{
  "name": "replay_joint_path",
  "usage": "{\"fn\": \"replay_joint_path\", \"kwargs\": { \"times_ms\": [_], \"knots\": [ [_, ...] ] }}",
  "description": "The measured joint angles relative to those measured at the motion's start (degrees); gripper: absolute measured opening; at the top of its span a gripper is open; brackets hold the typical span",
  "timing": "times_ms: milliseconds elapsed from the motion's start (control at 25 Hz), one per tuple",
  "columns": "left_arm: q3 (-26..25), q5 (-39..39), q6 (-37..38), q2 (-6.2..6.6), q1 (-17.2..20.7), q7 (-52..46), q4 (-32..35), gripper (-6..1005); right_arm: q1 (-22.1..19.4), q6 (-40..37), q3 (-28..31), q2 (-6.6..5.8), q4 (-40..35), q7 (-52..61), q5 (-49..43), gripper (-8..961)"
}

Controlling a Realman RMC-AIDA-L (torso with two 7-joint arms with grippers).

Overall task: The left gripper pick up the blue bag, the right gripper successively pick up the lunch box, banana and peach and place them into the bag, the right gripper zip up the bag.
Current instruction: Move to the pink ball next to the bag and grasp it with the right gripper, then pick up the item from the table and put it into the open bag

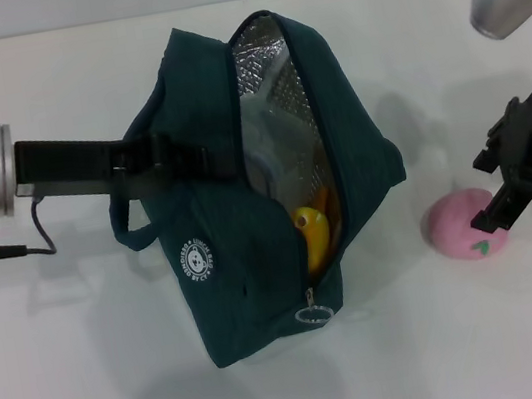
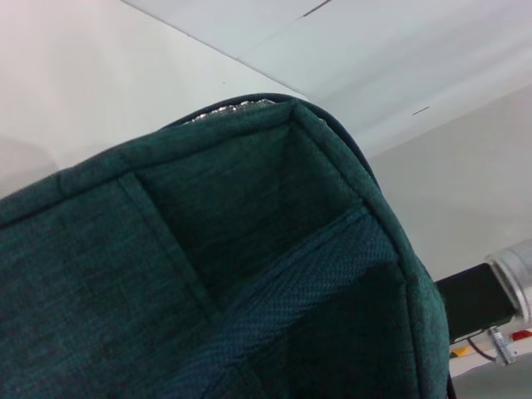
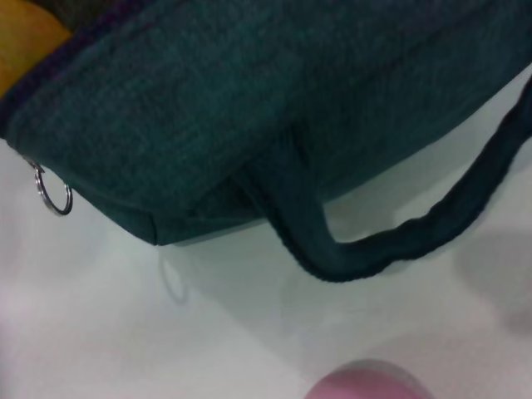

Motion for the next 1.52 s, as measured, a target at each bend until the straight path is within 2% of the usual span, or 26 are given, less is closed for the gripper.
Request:
{"fn": "replay_joint_path", "kwargs": {
  "times_ms": [360,480,920,1120,1200,1320,1520],
  "knots": [
    [0.01,-0.01,0.01,-0.05,0.24,0.11,-0.03,40,1.15,3.25,-1.33,0.12,4.59,0.09,0.17,830],
    [0.03,-0.01,0.01,-0.04,0.23,0.11,-0.03,40,1.28,3.68,-1.49,0.13,5.09,0.22,0.37,619],
    [0.25,-0.01,0.16,-0.2,0.25,0.44,-0.03,40,1.3,2.48,-1.71,0.04,5.2,0.87,0.58,375],
    [0.07,-0.01,0.38,-0.22,0.73,0.86,-0.04,40,0.05,1.26,-0.75,-0.35,2.01,2.17,0.63,157],
    [0.04,-0.01,0.39,-0.21,0.85,0.88,-0.03,40,-1.29,0.68,0.52,-0.53,-0.99,3.04,0.23,137],
    [0.0,0.0,0.41,-0.22,0.95,0.88,-0.03,40,-3.74,-1.84,5.9,-0.58,-7.35,3.52,-0.54,108],
    [-0.01,0.0,0.49,-0.21,1.61,0.88,-0.03,40,-5.01,-7.59,16.72,-0.58,-17.6,3.79,2.87,65]
  ]
}}
